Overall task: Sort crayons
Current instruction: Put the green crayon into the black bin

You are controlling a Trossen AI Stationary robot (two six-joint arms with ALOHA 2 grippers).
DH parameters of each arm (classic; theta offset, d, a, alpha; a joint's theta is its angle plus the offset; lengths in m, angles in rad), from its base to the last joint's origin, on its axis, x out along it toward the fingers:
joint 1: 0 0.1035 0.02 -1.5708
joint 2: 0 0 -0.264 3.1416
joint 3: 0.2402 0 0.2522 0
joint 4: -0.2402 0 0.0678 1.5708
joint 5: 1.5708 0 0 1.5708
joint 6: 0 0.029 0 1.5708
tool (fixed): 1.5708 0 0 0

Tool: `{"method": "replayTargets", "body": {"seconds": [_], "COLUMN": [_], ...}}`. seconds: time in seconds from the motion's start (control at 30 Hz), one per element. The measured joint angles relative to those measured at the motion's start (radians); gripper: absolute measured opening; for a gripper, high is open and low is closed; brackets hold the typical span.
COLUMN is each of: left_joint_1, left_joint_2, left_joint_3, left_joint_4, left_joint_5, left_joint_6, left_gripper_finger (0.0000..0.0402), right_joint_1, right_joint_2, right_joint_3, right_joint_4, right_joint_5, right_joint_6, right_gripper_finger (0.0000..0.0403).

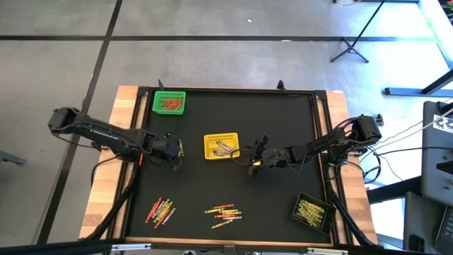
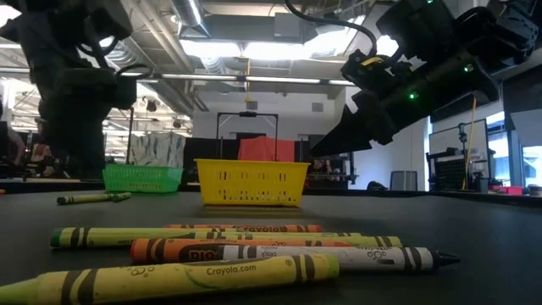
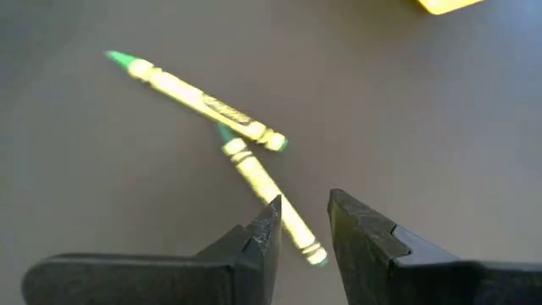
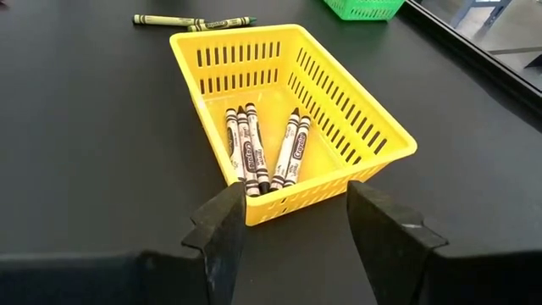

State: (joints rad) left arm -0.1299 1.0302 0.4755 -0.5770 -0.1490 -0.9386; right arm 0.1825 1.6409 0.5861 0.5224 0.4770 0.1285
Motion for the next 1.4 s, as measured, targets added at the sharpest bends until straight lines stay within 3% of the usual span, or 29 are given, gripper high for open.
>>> {"method": "replayTargets", "body": {"seconds": [0.17,0.5,0.73,1.03,1.27,1.4], "left_joint_1": [-0.041,-0.055,-0.055,-0.055,-0.069,-0.097], "left_joint_2": [0.053,0.167,0.232,0.231,0.174,0.127], "left_joint_3": [-0.032,-0.032,-0.029,-0.030,-0.026,0.017], "left_joint_4": [0.095,0.084,0.097,0.096,0.086,0.101], "left_joint_5": [-0.002,-0.048,-0.058,-0.063,-0.049,-0.049], "left_joint_6": [-0.011,-0.019,0.075,0.077,0.102,0.181], "left_gripper_finger": [0.0086,0.0086,0.0078,0.0007,0.0011,0.0010], "right_joint_1": [0.000,0.000,0.000,0.000,0.000,0.000], "right_joint_2": [0.000,0.000,0.000,0.000,0.000,0.000], "right_joint_3": [0.000,0.000,0.000,0.000,0.000,0.000], "right_joint_4": [0.000,-0.001,-0.001,-0.002,0.008,0.008], "right_joint_5": [0.000,0.000,0.000,0.004,0.002,-0.008], "right_joint_6": [0.001,0.001,0.001,0.001,0.015,0.041], "right_gripper_finger": [0.0202,0.0202,0.0202,0.0202,0.0204,0.0225]}}
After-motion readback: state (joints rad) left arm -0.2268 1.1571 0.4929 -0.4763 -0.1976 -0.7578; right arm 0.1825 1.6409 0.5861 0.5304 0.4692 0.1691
